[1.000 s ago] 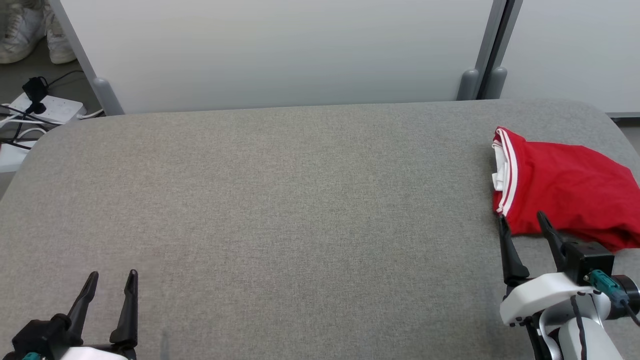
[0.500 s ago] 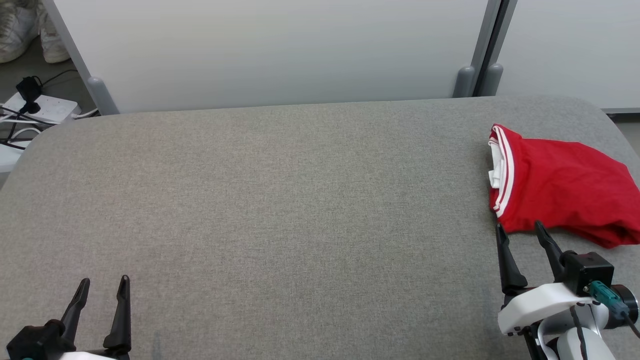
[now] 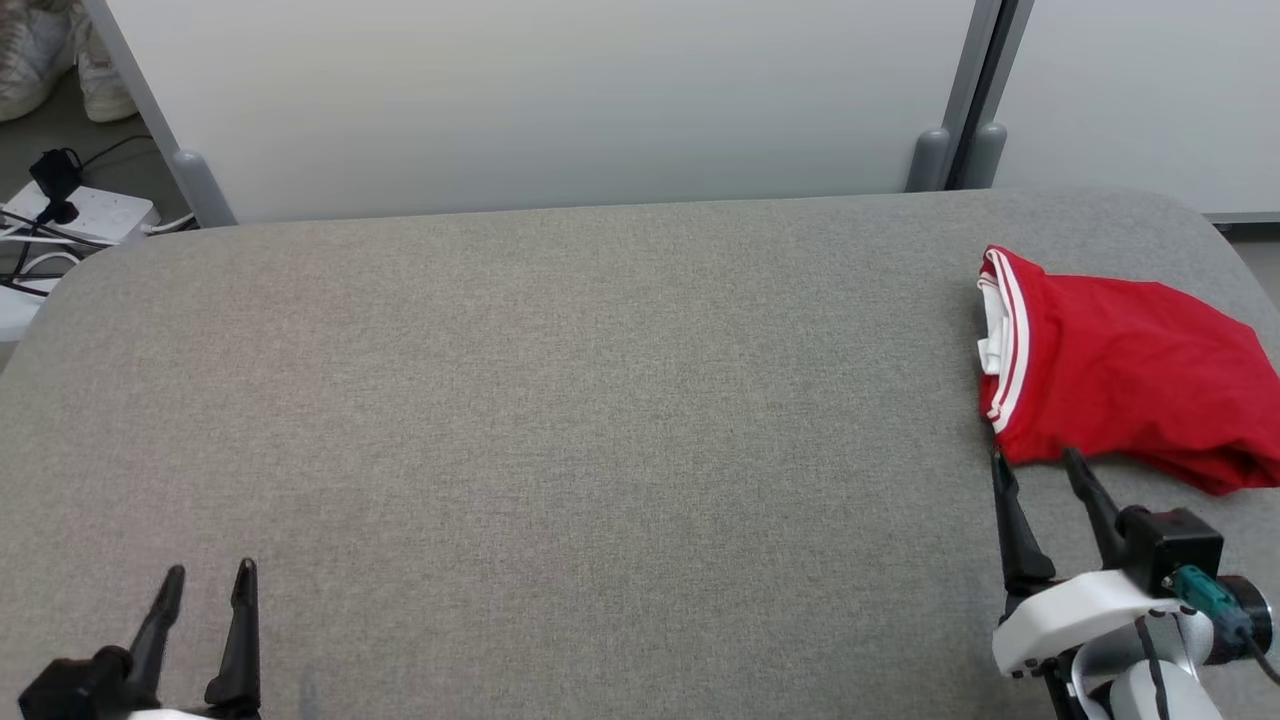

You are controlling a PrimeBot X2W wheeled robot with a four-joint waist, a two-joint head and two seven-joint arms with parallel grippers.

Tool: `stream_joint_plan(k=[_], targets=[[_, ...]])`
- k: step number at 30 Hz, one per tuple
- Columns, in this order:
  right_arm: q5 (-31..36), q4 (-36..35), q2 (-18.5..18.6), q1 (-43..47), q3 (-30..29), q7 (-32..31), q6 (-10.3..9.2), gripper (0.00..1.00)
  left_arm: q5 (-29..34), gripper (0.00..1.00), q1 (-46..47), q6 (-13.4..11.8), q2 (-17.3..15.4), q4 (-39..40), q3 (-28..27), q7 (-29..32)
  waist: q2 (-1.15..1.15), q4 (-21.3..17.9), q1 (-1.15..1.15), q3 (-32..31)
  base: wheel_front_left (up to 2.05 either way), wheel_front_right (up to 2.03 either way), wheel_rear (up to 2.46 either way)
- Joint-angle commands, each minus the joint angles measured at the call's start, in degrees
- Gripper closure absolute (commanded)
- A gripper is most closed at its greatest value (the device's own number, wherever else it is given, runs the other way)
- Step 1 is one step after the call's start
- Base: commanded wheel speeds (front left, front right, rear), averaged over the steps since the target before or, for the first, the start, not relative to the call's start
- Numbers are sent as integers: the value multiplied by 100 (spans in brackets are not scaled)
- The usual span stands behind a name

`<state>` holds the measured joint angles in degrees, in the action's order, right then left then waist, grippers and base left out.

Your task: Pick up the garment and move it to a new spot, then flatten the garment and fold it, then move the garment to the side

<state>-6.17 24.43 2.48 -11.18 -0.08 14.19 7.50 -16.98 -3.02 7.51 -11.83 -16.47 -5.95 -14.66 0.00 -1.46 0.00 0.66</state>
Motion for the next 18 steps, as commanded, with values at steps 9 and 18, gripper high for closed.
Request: stream_joint_plan(k=[9, 18], targets=[[-362, 220, -67, 148, -23, -128, 0, 100, -327, 100, -40, 0, 222, -247, 15, 108, 0, 7, 10, -10, 0, 0, 0], [-919, 117, -59, 191, -43, -238, 0, 100, -808, 100, 15, 0, 266, -206, 17, 236, 0, 16, 0, -6, 0, 0, 0]])
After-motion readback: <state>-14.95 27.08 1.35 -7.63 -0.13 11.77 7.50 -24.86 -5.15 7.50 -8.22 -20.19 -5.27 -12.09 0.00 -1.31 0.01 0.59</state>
